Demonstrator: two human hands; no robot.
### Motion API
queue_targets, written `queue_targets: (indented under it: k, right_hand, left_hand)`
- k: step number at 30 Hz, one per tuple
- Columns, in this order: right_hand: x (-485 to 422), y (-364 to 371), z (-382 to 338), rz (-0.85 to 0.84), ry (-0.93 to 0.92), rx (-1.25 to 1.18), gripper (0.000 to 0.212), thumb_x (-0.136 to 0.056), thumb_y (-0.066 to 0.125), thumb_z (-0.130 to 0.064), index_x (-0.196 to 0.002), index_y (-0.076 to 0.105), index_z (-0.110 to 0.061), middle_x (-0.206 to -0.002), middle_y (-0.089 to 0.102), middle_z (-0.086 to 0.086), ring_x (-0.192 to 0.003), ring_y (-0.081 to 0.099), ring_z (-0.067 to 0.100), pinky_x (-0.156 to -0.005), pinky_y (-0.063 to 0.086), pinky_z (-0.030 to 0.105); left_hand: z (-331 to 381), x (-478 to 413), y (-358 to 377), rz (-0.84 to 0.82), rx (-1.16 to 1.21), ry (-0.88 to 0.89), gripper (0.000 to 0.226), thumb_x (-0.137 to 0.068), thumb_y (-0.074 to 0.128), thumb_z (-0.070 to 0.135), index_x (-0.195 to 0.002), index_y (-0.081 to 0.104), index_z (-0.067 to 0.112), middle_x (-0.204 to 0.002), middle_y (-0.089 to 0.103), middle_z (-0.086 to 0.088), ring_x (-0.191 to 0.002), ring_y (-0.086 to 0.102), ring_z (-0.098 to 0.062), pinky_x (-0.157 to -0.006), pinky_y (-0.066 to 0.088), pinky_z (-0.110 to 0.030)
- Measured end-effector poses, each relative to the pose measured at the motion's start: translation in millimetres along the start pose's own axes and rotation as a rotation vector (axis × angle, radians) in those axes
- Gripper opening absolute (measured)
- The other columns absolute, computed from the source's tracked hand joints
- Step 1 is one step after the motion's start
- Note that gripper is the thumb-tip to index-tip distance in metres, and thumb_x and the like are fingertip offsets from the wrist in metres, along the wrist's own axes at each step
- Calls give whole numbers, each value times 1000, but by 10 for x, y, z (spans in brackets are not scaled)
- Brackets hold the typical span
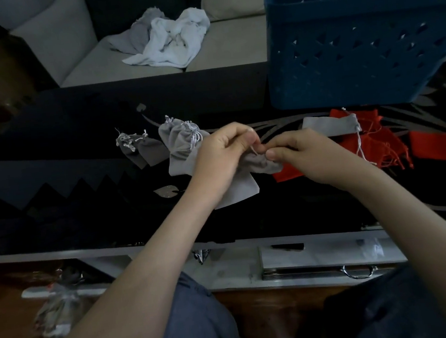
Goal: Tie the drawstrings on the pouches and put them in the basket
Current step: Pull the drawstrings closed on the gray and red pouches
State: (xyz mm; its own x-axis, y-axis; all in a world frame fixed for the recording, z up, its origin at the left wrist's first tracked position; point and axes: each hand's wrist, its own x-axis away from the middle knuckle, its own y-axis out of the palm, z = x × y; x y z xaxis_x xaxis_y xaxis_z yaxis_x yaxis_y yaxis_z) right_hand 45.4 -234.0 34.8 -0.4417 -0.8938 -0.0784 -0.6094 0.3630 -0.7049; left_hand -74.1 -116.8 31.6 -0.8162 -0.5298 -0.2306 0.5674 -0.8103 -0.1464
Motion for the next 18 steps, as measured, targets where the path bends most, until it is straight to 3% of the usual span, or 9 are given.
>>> queue_targets:
  k: [3,5,8,10,13,16,18]
  right_hand:
    - [-2,5,5,8,-16,56,15,-94,54,-21,-85,67,-18,-81,57,-10,-77,53,0,-69,35,5]
    - [-4,4,16,-1,-9,47,17,-93,56,-21,-83,68,-14,-76,53,-10,-72,50,0,-65,35,7]
    - [7,-4,20,-22,-19,41,22,-92,57,-22,-71,62,-22,-74,50,-9,-69,48,0,-64,34,8]
    - [16,-4,14,-44,-22,47,29,-93,56,-23,-65,55,-29,-76,45,-10,-70,45,-1,-66,32,9]
    - [23,-1,17,-70,-22,61,33,-95,52,-25,-63,49,-34,-83,40,-11,-84,40,3,-83,30,23]
    - [49,-30,24,-62,45,204,28,-94,49,-38,-67,49,-35,-98,40,-12,-105,31,7,-91,16,27]
    - [65,-76,39,-23,73,241,25,-93,50,-41,-70,52,-32,-104,42,-11,-109,30,6,-92,13,27]
  left_hand:
    - [-21,-17,16,17,-58,10,21,-96,52,8,-77,61,11,-69,64,0,-44,50,4,-45,34,-7]
    - [-36,-27,24,31,-74,4,20,-94,54,8,-77,62,12,-64,62,6,-48,52,5,-49,37,-8]
    - [-59,-43,32,40,-34,-35,16,-93,58,10,-79,66,14,-64,64,3,-61,61,-7,-61,48,-21]
    - [-44,-30,49,35,28,-81,15,-93,57,11,-81,67,11,-60,63,4,-57,59,-7,-57,48,-19]
    - [-21,-15,66,30,100,-130,16,-95,54,12,-92,66,1,-57,59,3,-53,56,-4,-55,46,-15]
    - [-6,-17,53,63,133,-159,13,-95,54,15,-97,62,5,-55,57,6,-51,53,-2,-54,45,-14]
    - [-5,-33,31,112,155,-195,8,-94,56,15,-91,59,9,-55,57,7,-48,51,-1,-48,41,-13]
